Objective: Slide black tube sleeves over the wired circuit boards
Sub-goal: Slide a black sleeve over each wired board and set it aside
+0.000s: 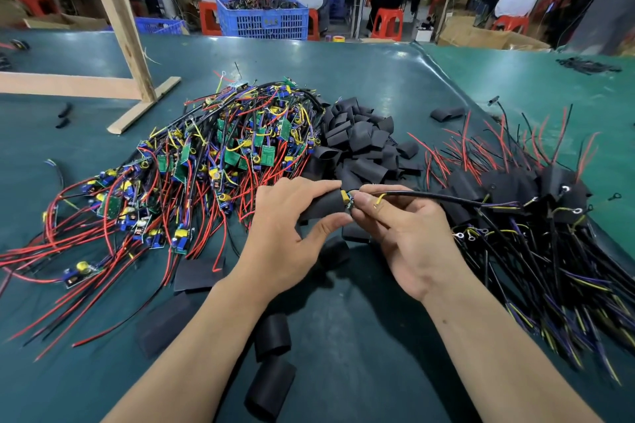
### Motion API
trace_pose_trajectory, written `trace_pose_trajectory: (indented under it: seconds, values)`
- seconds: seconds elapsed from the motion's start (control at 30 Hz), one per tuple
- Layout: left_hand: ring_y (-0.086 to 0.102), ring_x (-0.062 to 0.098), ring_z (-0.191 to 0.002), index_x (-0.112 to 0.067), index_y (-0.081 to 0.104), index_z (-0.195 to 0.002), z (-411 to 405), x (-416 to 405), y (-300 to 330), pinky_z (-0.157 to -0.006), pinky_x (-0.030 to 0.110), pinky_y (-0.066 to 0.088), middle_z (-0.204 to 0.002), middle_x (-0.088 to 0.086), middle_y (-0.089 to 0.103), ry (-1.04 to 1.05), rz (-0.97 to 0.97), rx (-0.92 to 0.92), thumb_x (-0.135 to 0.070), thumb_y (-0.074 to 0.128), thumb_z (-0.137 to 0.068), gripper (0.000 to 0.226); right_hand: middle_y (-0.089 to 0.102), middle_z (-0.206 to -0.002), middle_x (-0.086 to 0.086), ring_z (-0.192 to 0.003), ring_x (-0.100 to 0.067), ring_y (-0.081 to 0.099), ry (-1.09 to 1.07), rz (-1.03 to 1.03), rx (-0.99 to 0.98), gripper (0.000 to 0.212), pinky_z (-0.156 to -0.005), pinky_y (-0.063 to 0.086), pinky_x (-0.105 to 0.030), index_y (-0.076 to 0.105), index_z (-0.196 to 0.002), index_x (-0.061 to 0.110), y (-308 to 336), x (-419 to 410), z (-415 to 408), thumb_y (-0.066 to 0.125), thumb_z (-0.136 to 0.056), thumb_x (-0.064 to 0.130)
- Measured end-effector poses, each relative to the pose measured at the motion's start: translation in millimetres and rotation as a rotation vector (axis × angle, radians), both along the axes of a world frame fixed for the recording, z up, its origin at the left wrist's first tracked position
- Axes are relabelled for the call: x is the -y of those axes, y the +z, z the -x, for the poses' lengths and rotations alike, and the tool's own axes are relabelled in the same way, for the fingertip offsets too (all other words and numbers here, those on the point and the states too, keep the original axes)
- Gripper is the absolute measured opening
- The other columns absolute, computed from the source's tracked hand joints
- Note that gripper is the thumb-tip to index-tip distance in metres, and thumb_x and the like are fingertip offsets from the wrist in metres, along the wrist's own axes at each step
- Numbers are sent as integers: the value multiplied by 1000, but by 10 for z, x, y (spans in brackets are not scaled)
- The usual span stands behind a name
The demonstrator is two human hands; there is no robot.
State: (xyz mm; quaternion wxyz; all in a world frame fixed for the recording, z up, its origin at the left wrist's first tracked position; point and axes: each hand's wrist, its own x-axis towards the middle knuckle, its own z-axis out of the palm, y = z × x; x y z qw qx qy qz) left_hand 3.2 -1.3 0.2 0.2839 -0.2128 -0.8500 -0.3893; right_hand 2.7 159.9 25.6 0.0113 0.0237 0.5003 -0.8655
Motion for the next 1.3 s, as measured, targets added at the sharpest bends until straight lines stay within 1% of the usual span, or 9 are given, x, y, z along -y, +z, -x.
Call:
trace_pose_trajectory:
  seconds: [0.1,0.27,0.43,0.67,0.77,0.87,1.0,1.17,1.3]
  values:
    - [54,17,-99,-14,62,-124,-17,5,7,-89,41,36,-106,-3,62,-20,28,3,-33,49,-98,36,71,-80,-14,-73,-19,70,-10,0,9,10,-67,57,-22,69,-82,0,18,14,-5,71,-74,-6]
    - [54,21,-98,-12,61,-127,-16,11,1,-88,45,36,-106,-1,62,-40,55,11,-22,53,-96,33,70,-80,-14,-71,-17,69,36,65,45,18,-65,56,-20,70,-84,0,25,-36,10,74,-66,-1]
    - [54,17,-96,-13,59,-129,-24,27,6,-89,41,37,-103,-4,62,-47,39,12,-22,51,-98,33,73,-79,-13,-72,-19,70,-88,-266,-169,11,-68,55,-25,71,-80,5,-13,6,-24,74,-78,-6]
    - [43,2,-78,-11,63,-126,-27,1,7,-82,32,36,-81,-7,59,-38,19,30,-26,46,-99,35,67,-78,-11,-66,-14,68,33,142,134,9,-61,55,-18,68,-77,2,23,-32,26,70,-71,-3]
    - [47,-6,-87,-14,63,-126,-41,-6,15,-84,26,36,-92,-6,67,-37,-31,53,-29,40,-100,38,68,-76,-8,-66,-13,67,37,158,130,10,-63,56,-18,68,-77,3,22,-12,18,70,-69,-1]
    - [49,-12,-88,-14,62,-127,-56,-5,16,-84,19,36,-88,-21,60,-46,-63,55,-29,36,-101,39,69,-74,-6,-66,-14,67,23,68,52,10,-62,55,-20,69,-77,6,25,-6,7,73,-68,4]
    - [54,2,-90,-13,61,-127,-80,0,19,-86,35,42,-100,-7,67,-84,-48,29,-22,38,-101,36,70,-72,-4,-66,-16,67,-50,-114,-83,9,-61,55,-24,70,-72,14,-5,18,-6,75,-75,7]
    - [49,-13,-102,-16,58,-130,-59,-12,-3,-91,33,43,-111,-15,61,-67,-88,36,-24,36,-102,37,69,-71,-2,-66,-15,67,-117,-303,-227,11,-63,57,-29,69,-80,15,-45,44,-26,73,-85,6]
    - [54,-2,-106,-15,57,-131,-52,-11,6,-93,41,45,-114,-14,62,-66,-73,47,-23,36,-102,36,70,-72,-3,-70,-17,68,-57,-363,-269,12,-65,59,-33,69,-79,16,-33,23,-44,73,-85,6]
